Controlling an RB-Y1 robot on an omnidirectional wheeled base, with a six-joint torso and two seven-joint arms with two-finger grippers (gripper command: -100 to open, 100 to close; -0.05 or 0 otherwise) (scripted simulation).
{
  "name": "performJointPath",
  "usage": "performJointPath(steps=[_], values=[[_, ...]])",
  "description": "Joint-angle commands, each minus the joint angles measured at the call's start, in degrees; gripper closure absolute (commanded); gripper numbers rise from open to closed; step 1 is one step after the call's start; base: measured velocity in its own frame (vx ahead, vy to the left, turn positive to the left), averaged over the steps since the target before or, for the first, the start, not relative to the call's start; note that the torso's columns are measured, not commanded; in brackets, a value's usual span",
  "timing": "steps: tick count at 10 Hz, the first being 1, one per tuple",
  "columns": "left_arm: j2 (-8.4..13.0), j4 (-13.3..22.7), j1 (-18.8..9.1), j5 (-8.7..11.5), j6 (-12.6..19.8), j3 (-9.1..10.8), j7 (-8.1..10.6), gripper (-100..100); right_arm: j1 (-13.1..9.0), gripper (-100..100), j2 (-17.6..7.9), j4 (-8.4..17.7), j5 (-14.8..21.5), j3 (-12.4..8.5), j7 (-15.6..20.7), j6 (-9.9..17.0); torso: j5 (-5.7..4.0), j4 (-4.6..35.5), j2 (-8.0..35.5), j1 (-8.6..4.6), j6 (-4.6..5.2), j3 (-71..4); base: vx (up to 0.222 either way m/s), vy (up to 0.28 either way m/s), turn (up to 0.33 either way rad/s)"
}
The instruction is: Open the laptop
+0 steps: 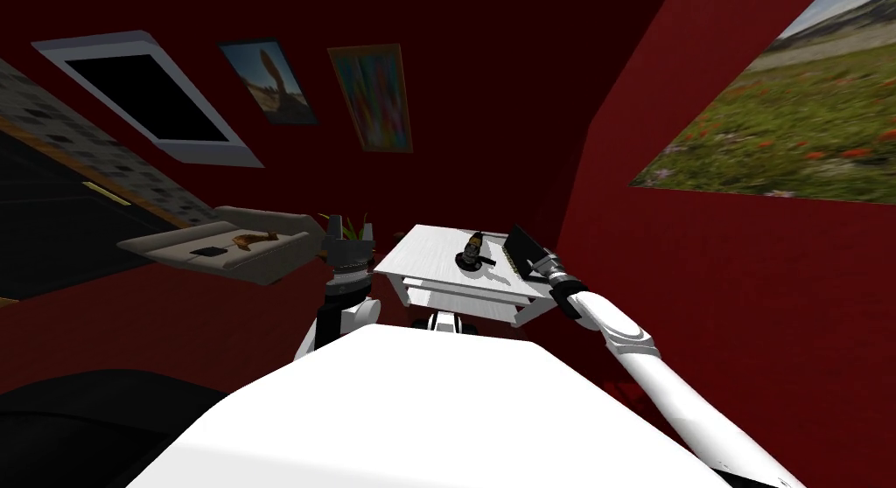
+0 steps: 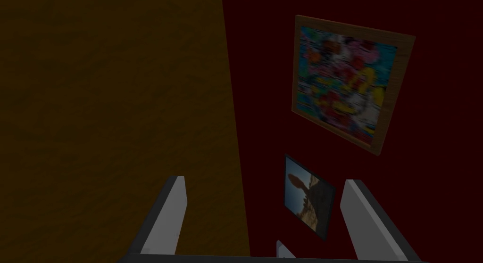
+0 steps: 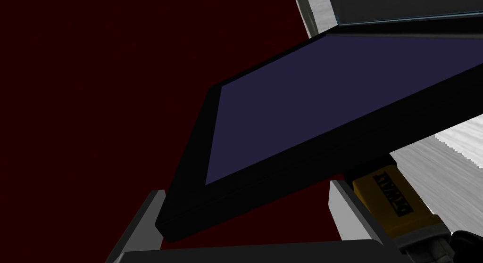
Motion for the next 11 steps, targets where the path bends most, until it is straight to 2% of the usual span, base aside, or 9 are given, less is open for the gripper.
performJointPath(steps=[1, 2, 3, 4, 5, 6, 8, 9, 11], values=[[0.00, 0.00, 0.00, 0.00, 0.00, 0.00, 0.00, 0, -3.60, -100, -0.55, 2.39, 0.95, 2.69, -2.31, 0.70, -0.02, -0.01, -0.06, -0.05, -0.03, -0.02, -0.024, -0.007, -0.005], [0.00, 0.00, 0.01, 0.00, 0.00, 0.00, 0.00, 0, -6.08, -100, -1.09, 5.32, 3.11, 4.93, -4.92, 1.28, 0.02, 0.00, -0.15, -0.02, -0.07, -0.08, -0.049, -0.007, -0.032], [0.00, 0.00, 0.00, 0.00, 0.00, 0.00, 0.00, 0, -7.82, -100, -1.09, 5.77, 3.11, 5.53, -4.93, 1.28, -0.03, -0.06, -0.14, -0.04, -0.10, -0.09, -0.053, -0.007, -0.018], [0.00, 0.00, 0.00, 0.00, 0.00, 0.00, 0.00, 0, -9.79, -100, -1.62, 8.27, 5.27, 7.40, -7.23, 1.86, -0.01, -0.02, -0.14, -0.04, -0.11, -0.09, -0.072, -0.013, -0.032], [0.00, 0.00, 0.00, 0.00, 0.00, 0.00, 0.00, 0, -11.95, -100, -1.62, 9.16, 5.27, 8.37, -7.54, 1.86, -0.05, -0.06, -0.12, -0.06, -0.11, -0.07, -0.064, -0.006, -0.011], [0.00, 0.00, 0.00, 0.00, 0.00, 0.00, 0.00, 0, -13.91, -100, -2.16, 11.33, 7.43, 11.09, -9.96, 2.45, 0.00, -0.02, -0.13, -0.02, -0.10, -0.08, -0.072, -0.017, -0.031], [0.00, 0.00, 0.00, 0.00, 0.00, 0.00, 0.00, 0, -16.26, -100, -2.16, 12.55, 7.43, 11.21, -10.16, 2.45, -0.02, -0.03, -0.08, 0.00, -0.05, -0.04, -0.040, -0.004, -0.003], [0.00, 0.00, 0.01, 0.00, 0.00, 0.00, 0.00, 0, -18.45, -100, -2.70, 14.94, 9.60, 14.05, -12.77, 3.03, 0.07, 0.03, -0.10, 0.07, -0.04, -0.06, -0.037, -0.002, -0.041], [0.00, 0.00, 0.00, 0.00, 0.00, 0.00, 0.00, 0, -20.48, -100, -2.70, 15.93, 9.60, 14.05, -12.77, 3.03, 0.04, 0.03, -0.05, 0.01, -0.06, -0.03, -0.037, -0.001, -0.004]])
